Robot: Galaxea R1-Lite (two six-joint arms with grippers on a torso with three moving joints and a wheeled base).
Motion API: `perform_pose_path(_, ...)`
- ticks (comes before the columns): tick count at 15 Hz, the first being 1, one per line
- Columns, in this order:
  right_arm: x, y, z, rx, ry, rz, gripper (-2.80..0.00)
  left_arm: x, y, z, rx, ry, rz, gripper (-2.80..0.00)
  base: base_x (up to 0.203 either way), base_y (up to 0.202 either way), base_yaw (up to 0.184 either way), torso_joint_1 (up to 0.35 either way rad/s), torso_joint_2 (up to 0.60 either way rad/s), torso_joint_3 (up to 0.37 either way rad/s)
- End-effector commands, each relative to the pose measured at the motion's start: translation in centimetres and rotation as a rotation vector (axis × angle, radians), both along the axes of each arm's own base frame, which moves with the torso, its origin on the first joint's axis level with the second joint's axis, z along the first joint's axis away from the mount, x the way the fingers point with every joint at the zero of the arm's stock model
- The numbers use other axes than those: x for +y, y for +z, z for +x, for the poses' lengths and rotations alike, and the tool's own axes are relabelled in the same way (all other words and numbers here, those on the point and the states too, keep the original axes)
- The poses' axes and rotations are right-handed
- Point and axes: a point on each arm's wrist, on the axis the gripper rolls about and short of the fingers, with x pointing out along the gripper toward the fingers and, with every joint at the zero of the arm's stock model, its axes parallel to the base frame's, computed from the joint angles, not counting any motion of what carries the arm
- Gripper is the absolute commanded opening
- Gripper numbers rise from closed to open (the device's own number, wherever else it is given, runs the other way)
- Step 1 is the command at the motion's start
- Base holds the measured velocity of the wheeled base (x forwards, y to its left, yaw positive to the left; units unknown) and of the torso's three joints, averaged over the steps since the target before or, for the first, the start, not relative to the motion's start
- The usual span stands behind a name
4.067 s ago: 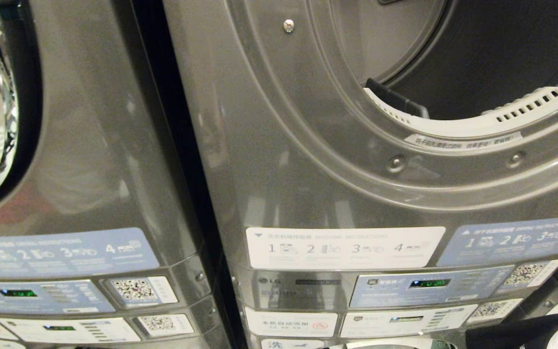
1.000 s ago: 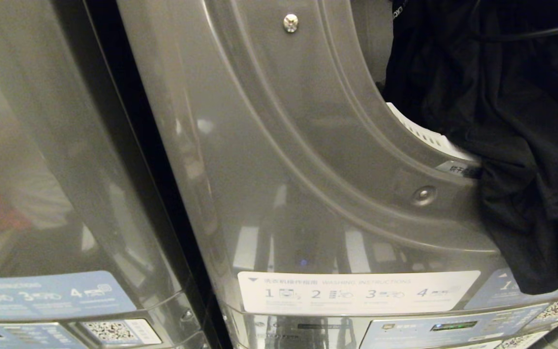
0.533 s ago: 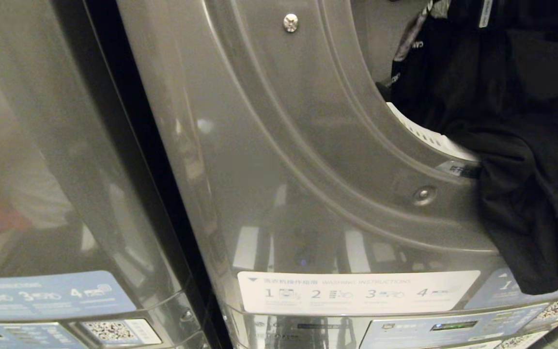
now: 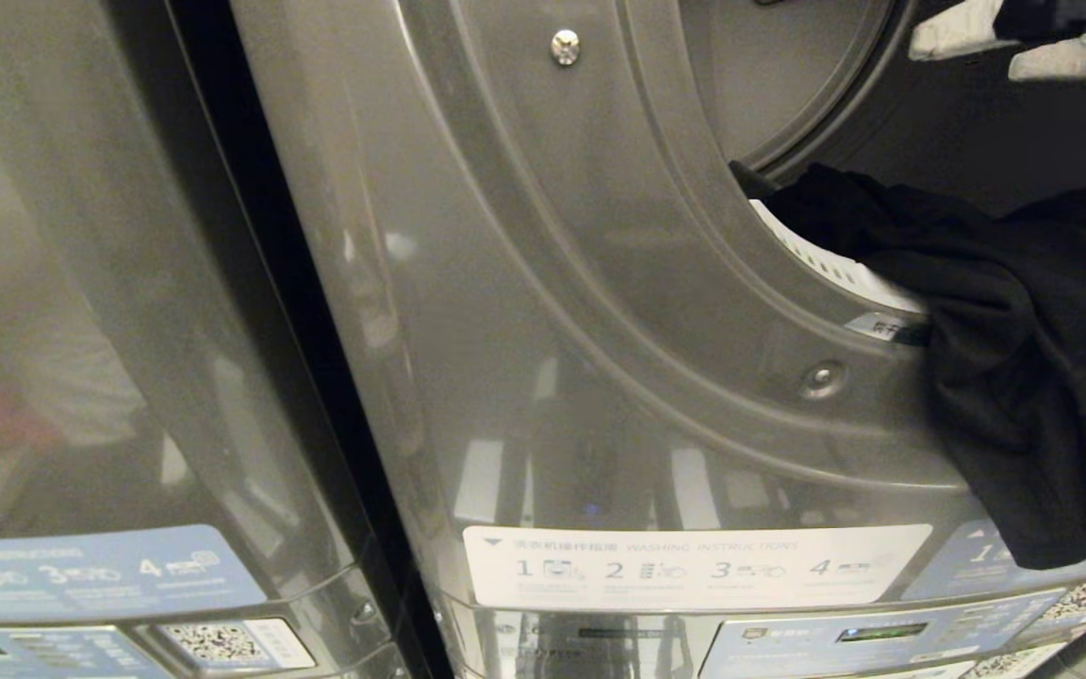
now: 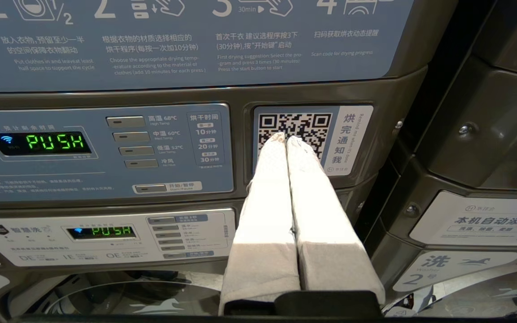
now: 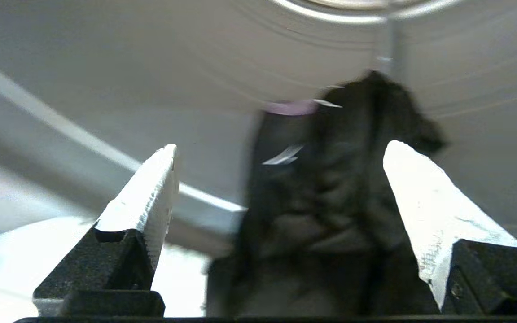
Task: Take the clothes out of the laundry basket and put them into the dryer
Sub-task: Put the clothes in the dryer
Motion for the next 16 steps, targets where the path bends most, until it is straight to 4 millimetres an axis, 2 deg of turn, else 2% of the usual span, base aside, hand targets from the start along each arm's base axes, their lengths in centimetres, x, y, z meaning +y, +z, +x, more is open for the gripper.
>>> perform_pose_path(1,-1.0,1.1,-3.5,-0.054,0.029,0.038,0.0,0.0,0.0,0.0,-0.001,0.001,-0.001,-2.8,0.0,0.0,0.0,0.0,0.0,0.0)
perform_pose_path(2,-1.5,1.0,-4.6,-0.056,0.032,0.036,0.0,0.0,0.0,0.0,-0.001,0.001,-0.001,-2.8,0.0,0.0,0.0,0.0,0.0,0.0)
perform_pose_path(5,-3.8,-0.7,-9.9,-0.076,0.039,-0.045,0.0,0.0,0.0,0.0,-0.001,-0.001,0.001,-2.8,0.0,0.0,0.0,0.0,0.0,0.0)
perform_pose_path(7,-5.2,-3.7,-12.9,-0.069,0.048,-0.172,0.0,0.0,0.0,0.0,-0.001,0.0,0.0,-2.8,0.0,0.0,0.0,0.0,0.0,0.0)
perform_pose_path(9,-6.2,-7.0,-14.8,-0.046,0.019,-0.303,0.0,0.0,0.0,0.0,-0.001,0.001,0.0,-2.8,0.0,0.0,0.0,0.0,0.0,0.0)
perform_pose_path(13,-6.1,-10.2,-14.0,0.055,-0.054,-0.421,0.0,0.0,0.0,0.0,-0.001,0.001,0.001,-2.8,0.0,0.0,0.0,0.0,0.0,0.0)
perform_pose_path(16,-5.1,-11.3,-12.0,0.116,-0.043,-0.445,0.0,0.0,0.0,0.0,-0.001,0.001,0.001,-2.8,0.0,0.0,0.0,0.0,0.0,0.0)
